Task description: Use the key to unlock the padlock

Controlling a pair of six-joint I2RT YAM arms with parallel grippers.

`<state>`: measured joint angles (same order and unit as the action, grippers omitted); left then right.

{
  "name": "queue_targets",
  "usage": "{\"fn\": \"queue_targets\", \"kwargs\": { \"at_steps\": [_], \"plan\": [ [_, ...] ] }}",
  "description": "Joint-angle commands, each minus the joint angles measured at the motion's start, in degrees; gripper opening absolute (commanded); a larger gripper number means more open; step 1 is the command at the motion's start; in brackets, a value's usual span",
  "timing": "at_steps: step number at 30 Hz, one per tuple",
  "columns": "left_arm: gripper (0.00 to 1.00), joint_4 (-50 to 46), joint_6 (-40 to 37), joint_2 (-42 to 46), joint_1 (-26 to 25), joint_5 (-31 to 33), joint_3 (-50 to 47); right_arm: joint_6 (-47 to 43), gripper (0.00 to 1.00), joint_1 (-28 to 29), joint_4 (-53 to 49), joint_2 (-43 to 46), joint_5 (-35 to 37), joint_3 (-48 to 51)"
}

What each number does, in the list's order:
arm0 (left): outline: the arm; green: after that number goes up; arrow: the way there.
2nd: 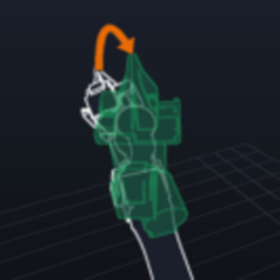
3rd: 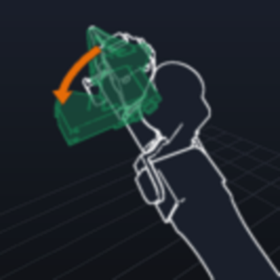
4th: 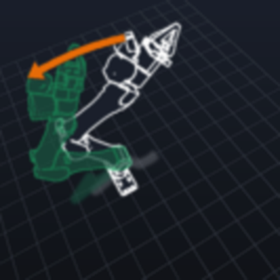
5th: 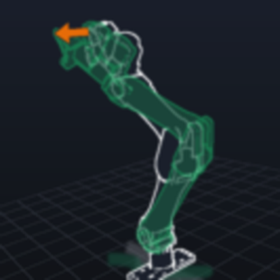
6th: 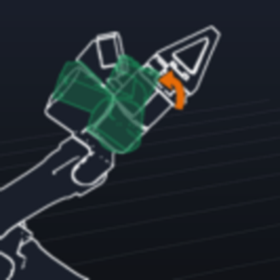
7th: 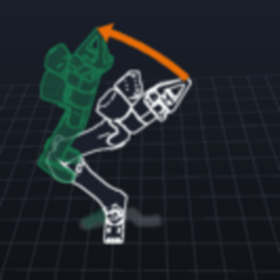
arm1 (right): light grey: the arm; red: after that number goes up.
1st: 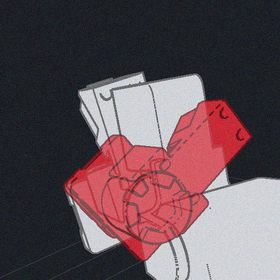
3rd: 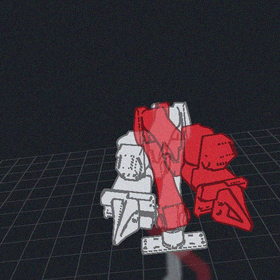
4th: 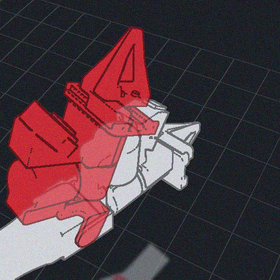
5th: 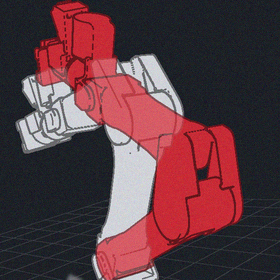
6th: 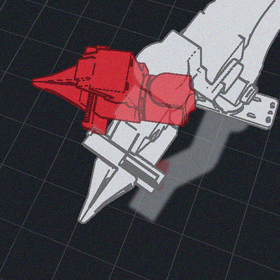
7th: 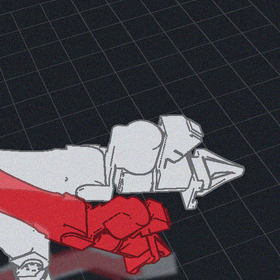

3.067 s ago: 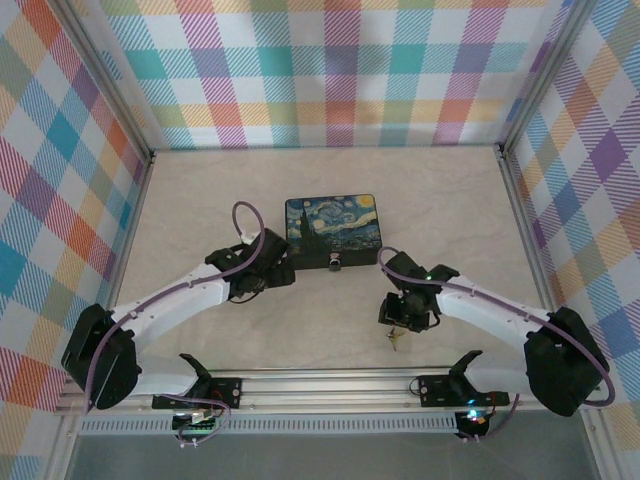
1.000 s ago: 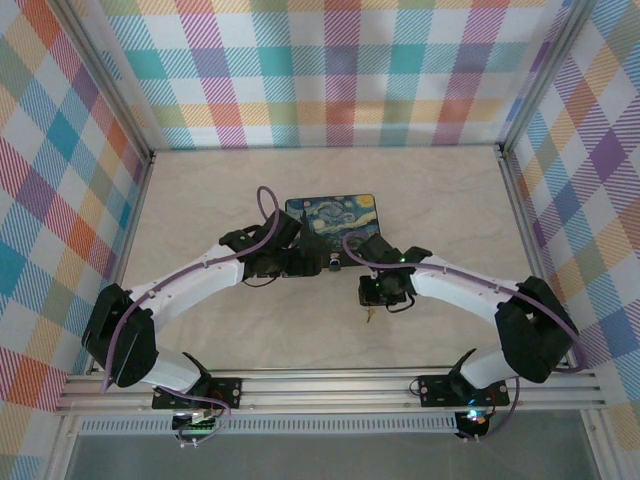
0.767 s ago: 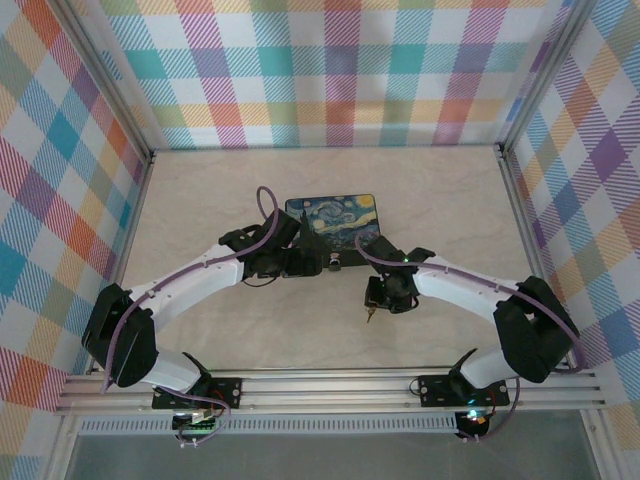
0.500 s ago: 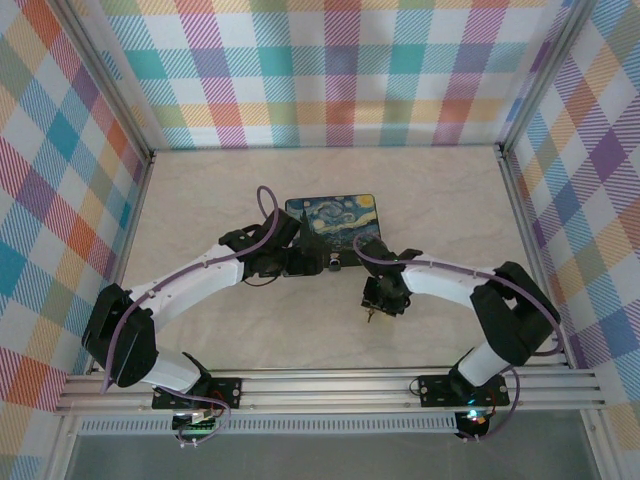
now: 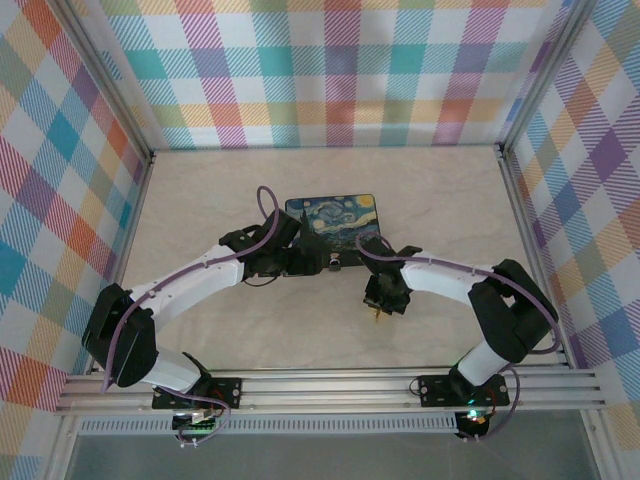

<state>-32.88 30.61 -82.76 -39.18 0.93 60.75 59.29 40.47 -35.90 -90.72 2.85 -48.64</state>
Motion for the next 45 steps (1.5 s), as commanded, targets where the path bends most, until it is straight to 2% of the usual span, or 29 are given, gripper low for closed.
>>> {"fn": "queue_targets", "kwargs": {
  "at_steps": [1, 5, 10, 15, 18, 21, 26, 29, 32, 41, 45],
  "plan": [
    [0.98, 0.08, 0.04, 0.64, 0.42, -1.05, -0.54, -5.46, 0.1, 0.66, 7.85, -1.19, -1.03, 2.63],
    [0.98, 0.73, 0.41, 0.06, 0.33, -3.68, -0.28, -19.73, 0.0, 0.75, 9.53, 3.13, -2.03, 1.77],
    [0.98, 0.67, 0.75, 0.25, 0.33, -4.05, -0.11, -29.51, 0.0, 0.75, 12.46, 8.89, -3.72, 3.62],
    [0.98, 1.95, 1.25, 0.49, 0.33, -5.9, -0.78, -36.01, 0.0, 0.73, 16.16, 11.36, -8.4, 5.29],
    [0.98, 4.5, 0.82, 0.66, 0.46, -10.26, -1.37, -39.29, 0.0, 0.73, 19.5, 13.27, -13.11, 6.39],
    [0.96, 8.47, 0.06, 1.28, 2.13, -17.63, -2.93, -41.75, 0.0, 0.5, 22.34, 15.62, -18.67, 6.89],
    [0.85, 20.14, 5.6, 4.23, 8.01, -28.78, -9.75, -42.98, 0.0, -2.23, 24.91, 17.49, -29.44, 6.58],
    [0.79, 25.28, 8.52, 4.84, 8.33, -32.52, -11.46, -44.13, 0.0, -2.9, 25.96, 17.61, -33.06, 6.32],
    [0.67, 32.02, 11.57, 5.28, 8.33, -36.87, -12.91, -44.7, 0.0, -3.03, 26.15, 16.58, -35.3, 5.01],
    [0.43, 30.82, 3.85, 5.77, 8.07, -41.61, -13.11, -41.91, 0.0, -4.26, 31.02, 14.82, -41.75, 3.36],
    [0.32, 31.61, 3.18, 5.52, 8.07, -43.07, -13.36, -41.57, 0.0, -4.3, 31.15, 14.26, -43.0, 2.15]
  ]
}}
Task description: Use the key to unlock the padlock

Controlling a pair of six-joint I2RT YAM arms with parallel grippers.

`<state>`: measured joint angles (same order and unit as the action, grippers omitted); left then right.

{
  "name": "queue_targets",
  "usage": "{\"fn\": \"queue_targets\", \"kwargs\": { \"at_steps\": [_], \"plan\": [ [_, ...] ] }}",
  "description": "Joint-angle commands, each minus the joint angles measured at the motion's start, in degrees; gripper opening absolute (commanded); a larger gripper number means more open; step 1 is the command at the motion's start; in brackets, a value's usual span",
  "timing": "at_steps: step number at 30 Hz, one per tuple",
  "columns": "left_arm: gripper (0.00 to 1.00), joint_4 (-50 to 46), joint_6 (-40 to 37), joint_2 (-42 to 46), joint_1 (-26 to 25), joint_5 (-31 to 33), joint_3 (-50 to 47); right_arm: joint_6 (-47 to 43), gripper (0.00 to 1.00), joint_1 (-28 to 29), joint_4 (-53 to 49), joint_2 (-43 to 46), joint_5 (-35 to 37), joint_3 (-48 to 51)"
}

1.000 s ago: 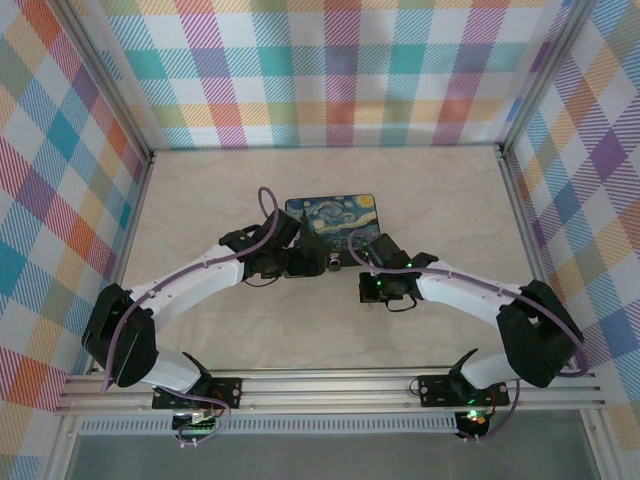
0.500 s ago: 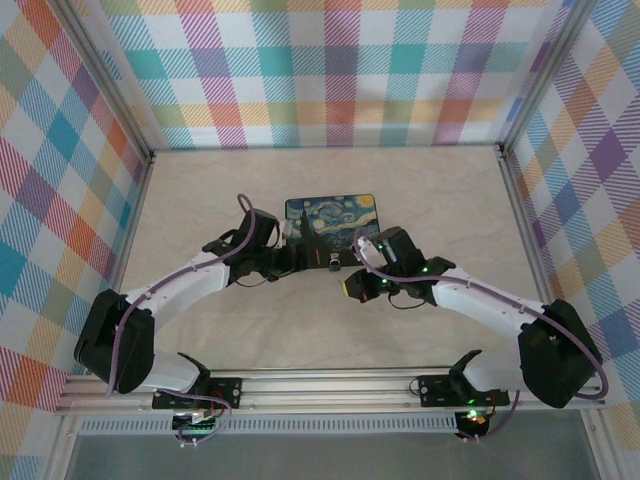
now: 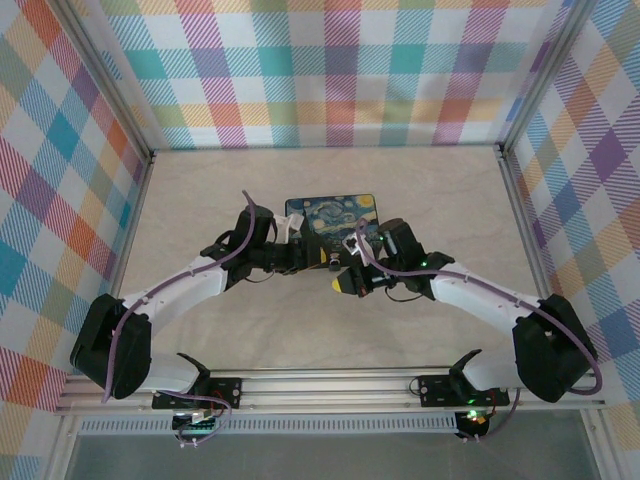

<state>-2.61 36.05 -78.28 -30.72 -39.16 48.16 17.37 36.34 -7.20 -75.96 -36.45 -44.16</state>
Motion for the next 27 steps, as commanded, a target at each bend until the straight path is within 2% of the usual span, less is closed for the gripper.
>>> {"fn": "queue_targets", "kwargs": {
  "at_steps": [1, 4, 15, 24, 27],
  "plan": [
    [0.3, 1.76, -2.13, 1.0, -0.46, -3.4, -0.84, 0.42, 0.0, -0.3, 2.54, -0.5, -3.89, -2.59],
    [0.27, 2.38, -2.37, 1.28, -0.81, -4.32, -1.25, 0.91, 0.0, -0.48, 2.79, -0.59, -3.96, -3.19],
    [0.27, 3.38, -2.57, 2.14, -1.27, -5.35, -2.46, 2.36, 0.0, -1.09, 4.62, -1.47, -5.27, -3.85],
    [0.19, 4.06, -2.67, 2.52, -1.53, -6.03, -3.03, 3.52, 0.0, -1.49, 5.53, -2.32, -6.35, -4.37],
    [0.18, 4.36, -2.65, 2.18, -1.8, -6.19, -3.07, 3.74, 0.0, -1.53, 5.29, -3.19, -7.11, -4.96]
  ]
}}
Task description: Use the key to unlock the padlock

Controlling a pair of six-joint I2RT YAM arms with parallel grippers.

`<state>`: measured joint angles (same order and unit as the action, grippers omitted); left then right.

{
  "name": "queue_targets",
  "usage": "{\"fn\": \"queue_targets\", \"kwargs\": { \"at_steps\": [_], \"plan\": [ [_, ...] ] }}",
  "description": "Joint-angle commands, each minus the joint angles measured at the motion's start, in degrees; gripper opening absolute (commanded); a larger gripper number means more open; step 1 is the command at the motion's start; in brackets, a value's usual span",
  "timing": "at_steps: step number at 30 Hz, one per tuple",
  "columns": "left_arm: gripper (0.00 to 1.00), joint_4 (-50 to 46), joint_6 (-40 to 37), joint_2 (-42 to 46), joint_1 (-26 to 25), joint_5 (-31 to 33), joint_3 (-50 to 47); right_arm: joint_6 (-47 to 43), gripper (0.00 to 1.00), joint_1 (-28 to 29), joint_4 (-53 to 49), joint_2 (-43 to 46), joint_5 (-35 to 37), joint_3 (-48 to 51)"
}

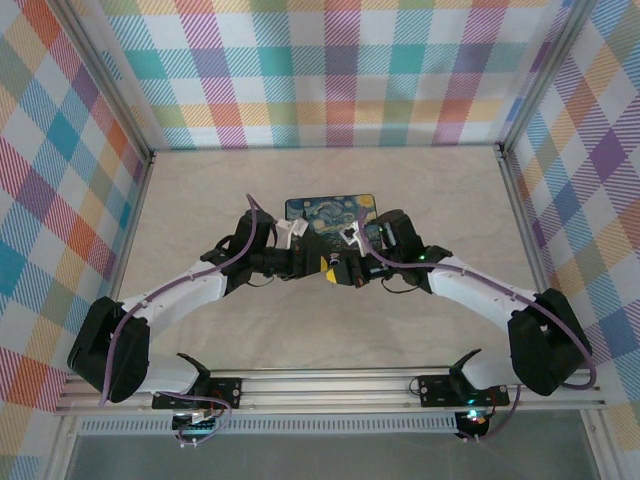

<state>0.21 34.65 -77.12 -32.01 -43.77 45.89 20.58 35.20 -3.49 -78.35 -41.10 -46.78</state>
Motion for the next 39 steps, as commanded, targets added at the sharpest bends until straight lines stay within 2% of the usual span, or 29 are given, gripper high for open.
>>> {"fn": "queue_targets", "kwargs": {
  "at_steps": [1, 3, 6, 9, 14, 17, 20, 24, 28, 39],
  "plan": [
    [0.18, 1.64, -1.3, 0.93, -0.59, -1.62, -0.93, 0.67, 0.0, -0.4, 1.72, -1.1, -2.7, -2.35],
    [0.16, 1.67, -1.34, 0.76, -0.69, -1.84, -0.89, 0.8, 0.0, -0.53, 1.56, -1.28, -2.48, -2.51],
    [0.01, 1.27, -1.42, 0.79, -0.69, -1.3, -0.89, 1.09, 0.0, -0.83, 1.52, -1.04, -2.05, -2.22],
    [0.0, 0.25, -1.43, 1.14, -0.69, 0.64, -0.8, 1.67, 0.0, -1.81, 1.72, -0.28, -1.92, -1.23],
    [0.0, 1.63, 0.44, 1.86, -0.6, 3.38, -0.67, 7.22, 0.34, -4.29, 7.69, 2.8, -1.77, 4.14],
    [0.0, 2.66, 1.47, 2.23, -0.6, 4.86, -0.41, 15.85, 0.41, -4.61, 15.77, 5.67, 1.74, 8.84],
    [0.0, 3.72, 2.71, 2.5, -0.53, 6.38, -0.2, 25.25, 0.43, -4.61, 22.17, 7.79, 7.0, 12.44],
    [0.0, 6.32, 4.75, 1.65, -0.51, 7.09, -0.1, 34.22, 0.41, -4.44, 31.34, 7.04, 9.42, 15.75],
    [0.0, 9.2, 6.87, 0.42, -0.51, 6.77, -0.09, 36.55, 0.4, -4.26, 37.1, 5.57, 11.32, 17.68],
    [0.0, 10.22, 8.49, -0.77, -0.51, 7.12, 0.32, 39.35, 0.38, -1.99, 49.54, -0.95, 8.0, 18.01]
  ]
}}
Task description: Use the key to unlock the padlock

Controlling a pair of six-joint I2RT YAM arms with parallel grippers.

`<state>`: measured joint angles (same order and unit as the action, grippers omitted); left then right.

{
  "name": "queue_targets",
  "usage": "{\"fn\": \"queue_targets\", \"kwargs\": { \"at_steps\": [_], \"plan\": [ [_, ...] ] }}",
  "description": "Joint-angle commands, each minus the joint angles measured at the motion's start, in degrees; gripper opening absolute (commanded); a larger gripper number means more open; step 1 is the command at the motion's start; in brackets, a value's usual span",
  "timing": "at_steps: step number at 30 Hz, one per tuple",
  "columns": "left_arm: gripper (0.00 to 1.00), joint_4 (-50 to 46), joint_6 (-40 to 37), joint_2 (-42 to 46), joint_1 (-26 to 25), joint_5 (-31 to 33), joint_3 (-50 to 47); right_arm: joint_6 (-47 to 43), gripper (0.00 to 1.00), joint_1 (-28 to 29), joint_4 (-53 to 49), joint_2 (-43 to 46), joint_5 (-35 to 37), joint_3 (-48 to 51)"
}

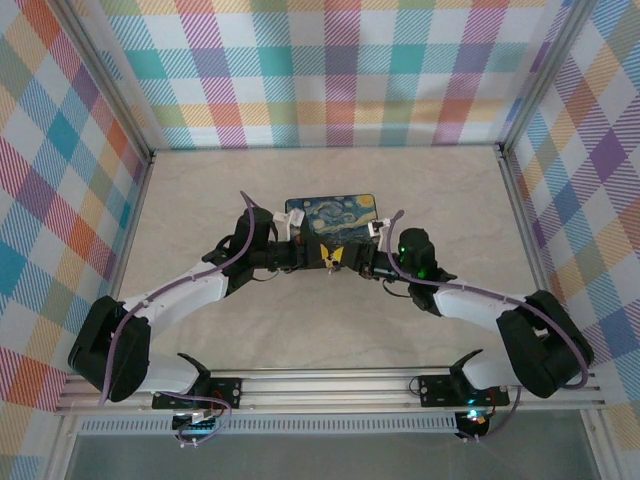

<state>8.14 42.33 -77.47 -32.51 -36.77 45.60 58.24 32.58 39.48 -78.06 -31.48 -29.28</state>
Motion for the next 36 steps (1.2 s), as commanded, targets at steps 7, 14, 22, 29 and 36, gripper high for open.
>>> {"fn": "queue_targets", "kwargs": {
  "at_steps": [7, 14, 22, 29, 36],
  "plan": [
    [0.0, 2.94, 1.54, -0.18, -0.01, 0.69, 0.45, 2.08, 0.34, 1.79, 8.36, -2.69, -2.84, 0.17],
    [0.0, 4.75, 2.8, 0.0, 0.34, 1.0, -0.32, 4.4, 0.28, 1.88, 12.24, -2.61, -3.09, 1.6],
    [0.0, 6.35, 4.03, 1.01, 0.7, 1.43, -1.48, 6.87, 0.2, 2.05, 16.88, -2.37, -4.12, 2.11],
    [0.0, 9.03, 6.1, 1.64, 1.46, 2.12, -3.13, 8.74, 0.18, 2.23, 18.79, -1.67, -3.76, 2.71],
    [0.0, 9.83, 6.54, 1.53, 1.59, 2.17, -3.05, 9.6, 0.2, 2.49, 19.71, -1.44, -3.31, 3.0]
  ]
}}
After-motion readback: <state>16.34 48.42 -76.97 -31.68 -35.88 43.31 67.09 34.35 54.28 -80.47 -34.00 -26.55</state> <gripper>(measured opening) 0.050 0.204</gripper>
